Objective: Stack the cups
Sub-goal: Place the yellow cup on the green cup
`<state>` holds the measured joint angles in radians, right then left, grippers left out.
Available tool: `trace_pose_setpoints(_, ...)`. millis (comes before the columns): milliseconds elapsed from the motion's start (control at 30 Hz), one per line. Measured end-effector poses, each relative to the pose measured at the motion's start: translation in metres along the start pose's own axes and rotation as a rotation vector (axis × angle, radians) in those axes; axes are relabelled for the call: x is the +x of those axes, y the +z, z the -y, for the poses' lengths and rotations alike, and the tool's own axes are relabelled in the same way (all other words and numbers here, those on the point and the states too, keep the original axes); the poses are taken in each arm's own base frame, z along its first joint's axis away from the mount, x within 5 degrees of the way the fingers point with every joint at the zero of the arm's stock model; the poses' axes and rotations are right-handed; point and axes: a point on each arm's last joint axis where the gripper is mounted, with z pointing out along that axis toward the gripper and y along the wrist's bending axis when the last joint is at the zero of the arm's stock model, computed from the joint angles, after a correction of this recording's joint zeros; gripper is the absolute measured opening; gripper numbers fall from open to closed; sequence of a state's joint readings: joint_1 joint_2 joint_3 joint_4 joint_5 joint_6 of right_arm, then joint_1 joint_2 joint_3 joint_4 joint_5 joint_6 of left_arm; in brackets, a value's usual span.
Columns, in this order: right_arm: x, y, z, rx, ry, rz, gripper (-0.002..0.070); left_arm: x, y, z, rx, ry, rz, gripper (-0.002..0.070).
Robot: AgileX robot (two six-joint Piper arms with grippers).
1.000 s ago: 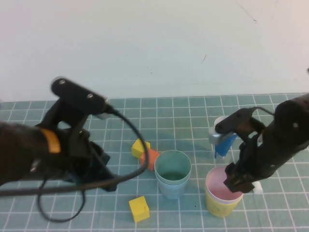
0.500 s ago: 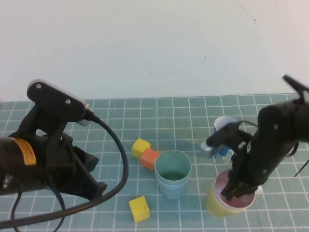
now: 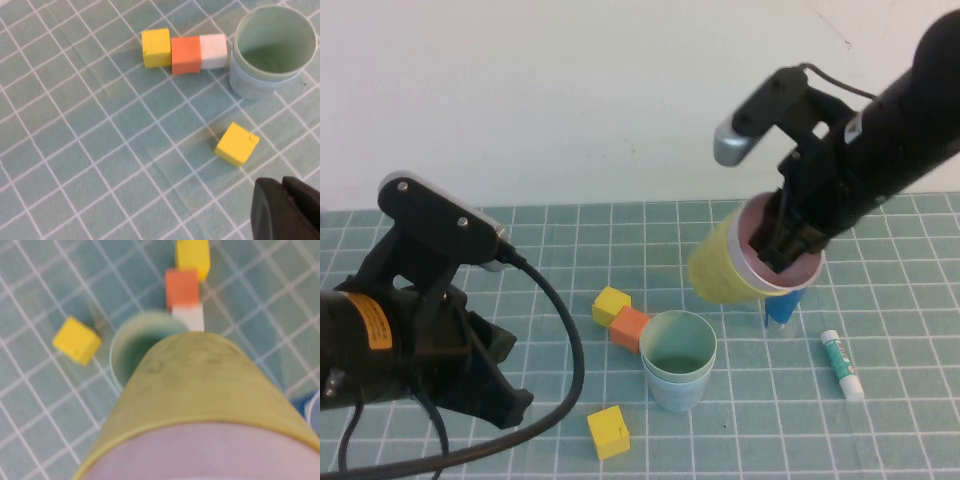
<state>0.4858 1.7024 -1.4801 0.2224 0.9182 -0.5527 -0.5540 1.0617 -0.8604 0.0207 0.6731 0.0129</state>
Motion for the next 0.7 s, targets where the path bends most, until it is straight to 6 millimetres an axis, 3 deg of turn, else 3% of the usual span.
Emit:
trace_pose_setpoints(167, -0.018, 0.017, 0.002, -0.037, -0.02, -0.005, 0.0063, 0.01, 0.006, 0.0, -0.005, 0.008, -0.039, -0.0001)
trace_pose_setpoints(433, -0.028, 0.076, 0.003, -0.123, -0.05, -0.138, 0.0062, 0.034, 0.02, -0.001, -0.022, 0.033, -0.127, -0.0001)
trace_pose_setpoints(700, -0.032, 0.095, 0.007, -0.145, -0.044, -0.162, 0.0066, 0.034, 0.021, -0.002, -0.028, 0.03, -0.109, -0.0001)
